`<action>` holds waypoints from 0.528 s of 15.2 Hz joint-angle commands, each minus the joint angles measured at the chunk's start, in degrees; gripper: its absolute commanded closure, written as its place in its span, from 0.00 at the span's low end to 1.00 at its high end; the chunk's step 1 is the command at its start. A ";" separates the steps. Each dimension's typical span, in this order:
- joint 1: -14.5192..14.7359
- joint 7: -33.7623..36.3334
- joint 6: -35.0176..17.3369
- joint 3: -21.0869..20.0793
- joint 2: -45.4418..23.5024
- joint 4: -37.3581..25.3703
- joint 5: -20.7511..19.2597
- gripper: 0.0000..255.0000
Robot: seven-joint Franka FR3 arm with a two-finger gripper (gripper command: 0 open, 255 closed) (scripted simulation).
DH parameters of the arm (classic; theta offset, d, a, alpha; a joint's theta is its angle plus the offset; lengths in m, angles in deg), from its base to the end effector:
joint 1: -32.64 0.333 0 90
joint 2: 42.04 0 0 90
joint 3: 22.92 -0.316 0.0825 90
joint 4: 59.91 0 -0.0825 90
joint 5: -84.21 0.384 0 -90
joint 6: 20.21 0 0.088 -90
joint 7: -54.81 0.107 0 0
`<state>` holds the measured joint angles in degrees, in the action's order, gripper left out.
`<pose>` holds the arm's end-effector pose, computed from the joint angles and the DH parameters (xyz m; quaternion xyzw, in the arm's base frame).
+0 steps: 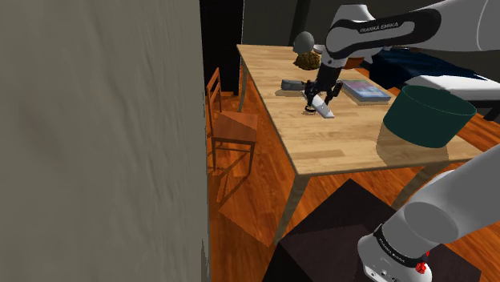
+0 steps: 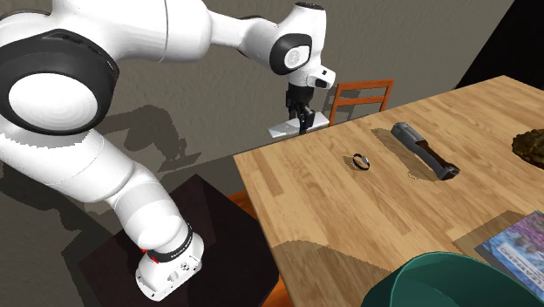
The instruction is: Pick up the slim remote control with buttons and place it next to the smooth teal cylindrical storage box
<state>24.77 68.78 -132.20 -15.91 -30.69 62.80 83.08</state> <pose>0.4782 -0.1311 0.4892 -0.9696 0.2445 -0.0048 0.0028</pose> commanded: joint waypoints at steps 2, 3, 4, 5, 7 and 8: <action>0.01 0.02 2.61 -0.04 0.38 -2.23 -0.02 1.00; 0.02 0.03 3.38 -0.06 0.48 -2.90 -0.02 1.00; 0.02 0.04 4.15 -0.07 0.57 -3.58 -0.02 1.00; 0.03 0.04 4.92 -0.09 0.65 -4.27 -0.03 1.00; 0.04 0.05 6.46 -0.11 0.77 -5.69 -0.03 1.00; 0.05 0.06 7.23 -0.12 0.81 -6.42 -0.02 1.00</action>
<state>24.83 68.87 -125.73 -16.04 -29.97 57.05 83.07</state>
